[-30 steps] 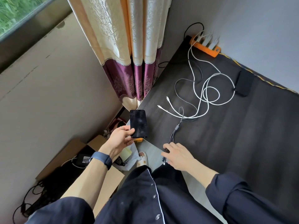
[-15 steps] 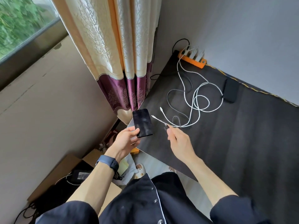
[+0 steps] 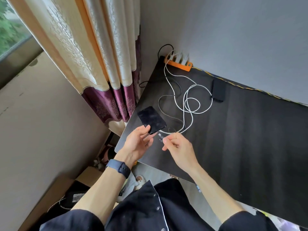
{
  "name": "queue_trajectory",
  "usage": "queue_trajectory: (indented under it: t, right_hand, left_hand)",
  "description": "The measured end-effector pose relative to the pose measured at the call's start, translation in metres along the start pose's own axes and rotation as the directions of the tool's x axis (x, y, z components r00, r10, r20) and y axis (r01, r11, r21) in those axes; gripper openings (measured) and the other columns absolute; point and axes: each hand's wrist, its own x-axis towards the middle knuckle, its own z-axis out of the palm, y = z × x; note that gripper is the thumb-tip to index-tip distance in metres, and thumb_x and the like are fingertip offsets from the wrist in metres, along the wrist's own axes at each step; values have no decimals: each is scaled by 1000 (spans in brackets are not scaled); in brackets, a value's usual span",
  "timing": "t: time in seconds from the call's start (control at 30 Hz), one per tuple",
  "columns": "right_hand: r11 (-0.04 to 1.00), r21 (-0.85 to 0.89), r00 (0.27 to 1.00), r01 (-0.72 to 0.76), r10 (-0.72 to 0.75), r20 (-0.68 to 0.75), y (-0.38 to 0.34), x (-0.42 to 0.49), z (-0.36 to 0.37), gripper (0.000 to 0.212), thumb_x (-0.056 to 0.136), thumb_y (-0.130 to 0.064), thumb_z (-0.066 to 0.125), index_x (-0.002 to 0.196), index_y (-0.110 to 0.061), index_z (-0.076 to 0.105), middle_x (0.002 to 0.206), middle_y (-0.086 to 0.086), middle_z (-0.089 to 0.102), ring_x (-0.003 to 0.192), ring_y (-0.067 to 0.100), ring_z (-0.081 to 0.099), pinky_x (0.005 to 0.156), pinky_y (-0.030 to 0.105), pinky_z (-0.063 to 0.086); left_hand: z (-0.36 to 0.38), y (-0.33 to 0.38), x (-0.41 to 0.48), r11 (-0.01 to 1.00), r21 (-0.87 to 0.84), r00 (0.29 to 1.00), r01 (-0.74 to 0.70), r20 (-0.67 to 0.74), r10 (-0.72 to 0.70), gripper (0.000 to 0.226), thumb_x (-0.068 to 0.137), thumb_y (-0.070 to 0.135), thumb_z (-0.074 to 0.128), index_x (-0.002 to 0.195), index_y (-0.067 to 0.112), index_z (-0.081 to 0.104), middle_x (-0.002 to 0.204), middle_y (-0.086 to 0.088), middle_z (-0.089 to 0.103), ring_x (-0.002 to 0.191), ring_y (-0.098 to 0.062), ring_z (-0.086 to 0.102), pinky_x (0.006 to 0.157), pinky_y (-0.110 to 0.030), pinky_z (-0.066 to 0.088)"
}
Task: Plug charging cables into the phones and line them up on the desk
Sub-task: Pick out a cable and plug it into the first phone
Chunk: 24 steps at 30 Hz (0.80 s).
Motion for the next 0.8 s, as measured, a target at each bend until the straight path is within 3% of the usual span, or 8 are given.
queue_trajectory:
  t: [0.23, 0.37, 0.47, 0.53, 0.63, 0.8]
  right_hand:
    - [997, -82, 997, -15, 8, -75, 4, 1, 3, 17, 97, -34, 61, 89, -20, 67, 75, -20, 74, 81, -2, 66, 70, 10, 45]
    - [991, -127, 996, -41, 31, -79, 3, 5, 6, 22, 96, -36, 61, 86, -18, 70, 75, -27, 71, 81, -7, 64, 68, 8, 40]
    - [988, -139, 995, -69, 57, -84, 1, 6, 8, 22, 96, -37, 61, 86, -20, 69, 72, -22, 73, 83, -9, 63, 69, 6, 38]
    - [987, -132, 993, -86, 74, -91, 0, 5, 10, 20, 96, -38, 60, 86, -21, 67, 71, -20, 74, 82, -8, 63, 72, 11, 40]
    - [984, -134, 990, -119, 106, -97, -2, 5, 13, 20, 96, -39, 59, 85, -23, 65, 71, -20, 74, 83, -4, 63, 76, 20, 44]
    - [975, -117, 979, -188, 177, -100, -5, 6, 17, 23, 95, -39, 58, 78, -26, 66, 73, -22, 74, 94, 3, 62, 84, 31, 45]
  left_hand:
    - [-3, -6, 1, 999, -3, 999, 39, -17, -39, 18, 88, 10, 69, 88, 18, 53, 94, -7, 77, 92, -20, 76, 68, -25, 50]
    - [-5, -6, 1, 999, 37, 1000, 28, 12, -29, 15, 89, 11, 68, 80, 19, 59, 94, -5, 77, 87, -16, 76, 65, -23, 48]
    - [-8, -5, 4, 992, 129, 1000, -5, 30, 2, 22, 88, 14, 69, 68, 22, 65, 93, -5, 76, 80, -11, 73, 61, -20, 46]
    - [-10, -4, 5, 985, 167, 999, -33, 15, 31, 14, 86, 14, 72, 79, 17, 60, 91, -6, 74, 73, -10, 71, 59, -20, 46]
    - [-11, -5, 4, 978, 193, 996, -80, -14, 84, 29, 85, 11, 74, 104, 13, 52, 85, -8, 75, 73, -15, 70, 61, -23, 45]
    - [-12, -5, -1, 958, 266, 992, -111, -21, 121, 56, 86, 5, 71, 133, 14, 43, 107, -21, 75, 93, -30, 67, 66, -30, 42]
